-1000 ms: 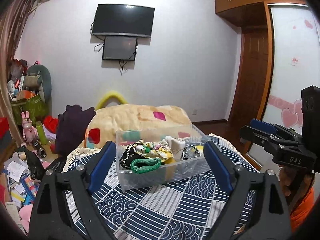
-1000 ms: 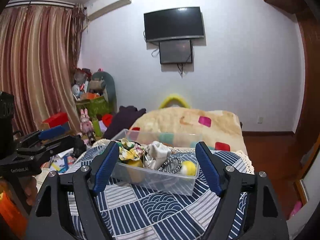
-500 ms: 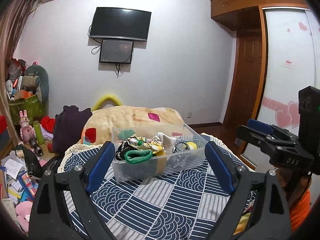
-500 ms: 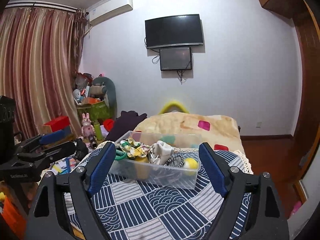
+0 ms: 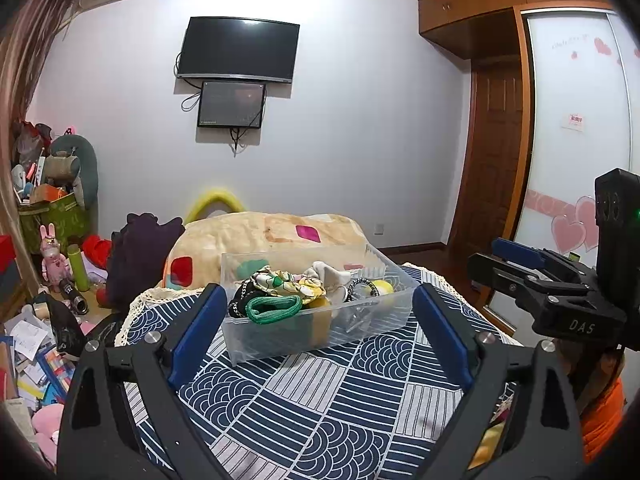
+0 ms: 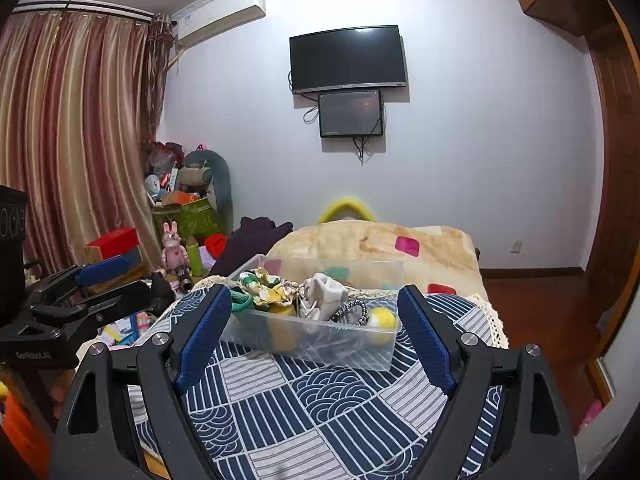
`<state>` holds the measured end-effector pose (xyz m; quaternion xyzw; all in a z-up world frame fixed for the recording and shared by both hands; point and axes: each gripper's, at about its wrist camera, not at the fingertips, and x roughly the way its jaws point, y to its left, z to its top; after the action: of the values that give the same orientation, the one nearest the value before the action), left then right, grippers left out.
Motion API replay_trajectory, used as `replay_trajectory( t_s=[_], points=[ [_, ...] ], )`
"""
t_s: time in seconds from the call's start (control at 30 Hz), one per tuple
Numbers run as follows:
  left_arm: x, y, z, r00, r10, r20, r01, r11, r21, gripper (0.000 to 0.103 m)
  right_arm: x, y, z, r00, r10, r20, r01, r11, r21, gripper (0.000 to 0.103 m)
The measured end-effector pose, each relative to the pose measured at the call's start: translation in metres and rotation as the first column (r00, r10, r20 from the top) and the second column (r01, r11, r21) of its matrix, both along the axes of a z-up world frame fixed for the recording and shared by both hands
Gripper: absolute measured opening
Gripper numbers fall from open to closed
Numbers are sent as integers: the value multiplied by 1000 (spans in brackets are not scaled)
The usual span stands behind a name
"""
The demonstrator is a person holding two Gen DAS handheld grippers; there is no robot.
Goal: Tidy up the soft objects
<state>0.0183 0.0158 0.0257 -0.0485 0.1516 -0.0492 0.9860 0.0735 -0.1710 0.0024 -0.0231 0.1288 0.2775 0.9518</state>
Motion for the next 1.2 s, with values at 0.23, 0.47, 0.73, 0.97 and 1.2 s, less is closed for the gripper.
replay_trajectory(
  t_s=[0.23,0.47,0.73,0.97,1.2],
  points=[
    [0,-1,0,1000,0,0,0,1000,1,97,-1,-1,-1,1000,-1,-2,1,1000,3,83],
    [0,-2,1,1000,-1,5,1,1000,9,98,-1,-1,-1,1000,-1,-3,1,1000,3,83],
    [0,-2,0,1000,-1,8,1,1000,9,98,-1,-1,0,1000,0,-3,0,1000,6,83],
    [-1,-4,-1,1000,-1,8,0,1000,12,100,-3,-2,1,1000,3,-5,-3,1000,10,83],
    [-1,-5,-1,1000,1,8,-1,1000,13,101,-7,-2,4,1000,2,1,-2,1000,12,83]
  ],
)
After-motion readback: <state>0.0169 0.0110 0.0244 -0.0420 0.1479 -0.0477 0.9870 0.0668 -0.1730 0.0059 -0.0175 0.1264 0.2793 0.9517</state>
